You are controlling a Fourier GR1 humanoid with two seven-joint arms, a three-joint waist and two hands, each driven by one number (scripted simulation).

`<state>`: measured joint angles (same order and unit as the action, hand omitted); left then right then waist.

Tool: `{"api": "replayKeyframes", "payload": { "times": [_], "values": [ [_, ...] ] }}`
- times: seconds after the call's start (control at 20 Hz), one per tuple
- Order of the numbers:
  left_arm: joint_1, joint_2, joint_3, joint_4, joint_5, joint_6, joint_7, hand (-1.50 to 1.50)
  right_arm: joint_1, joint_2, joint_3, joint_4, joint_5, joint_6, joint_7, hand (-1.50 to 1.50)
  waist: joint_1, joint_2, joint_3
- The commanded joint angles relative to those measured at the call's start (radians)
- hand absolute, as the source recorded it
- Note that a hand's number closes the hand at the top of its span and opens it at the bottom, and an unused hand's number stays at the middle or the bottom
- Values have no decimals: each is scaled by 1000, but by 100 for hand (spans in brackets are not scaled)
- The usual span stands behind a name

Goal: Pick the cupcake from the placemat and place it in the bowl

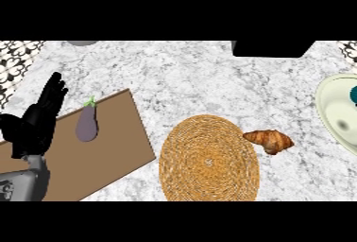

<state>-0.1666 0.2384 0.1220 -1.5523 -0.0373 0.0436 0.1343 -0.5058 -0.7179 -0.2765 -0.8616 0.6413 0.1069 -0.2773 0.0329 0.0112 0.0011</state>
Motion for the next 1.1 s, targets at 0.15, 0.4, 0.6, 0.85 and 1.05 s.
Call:
{"api": "replayKeyframes", "payload": {
  "times": [0.15, 0.4, 0.6, 0.85, 1.05],
  "values": [
    [-59, 7, 4, 17, 3, -8, 22, 0, -116, -66, 6, 386, 50, 39, -169, -150, 9, 8, 3],
    [29, -7, 6, -7, -3, -2, -23, 0, -164, -74, -97, 456, -85, 173, -300, -150, 0, -1, 2],
    [-23, 4, 20, 28, 5, -4, -6, 0, -213, -34, -279, 518, -274, 225, -287, -150, -12, 0, 5],
    [6, -34, -14, -1, -25, 25, -12, 0, -223, -182, -415, 632, -403, 415, -271, -150, -5, 5, 5],
    [-26, 18, 32, 45, 14, -25, -30, 0, -183, -315, -427, 689, -408, 543, -240, -150, -2, 12, 5]
  ]
}}
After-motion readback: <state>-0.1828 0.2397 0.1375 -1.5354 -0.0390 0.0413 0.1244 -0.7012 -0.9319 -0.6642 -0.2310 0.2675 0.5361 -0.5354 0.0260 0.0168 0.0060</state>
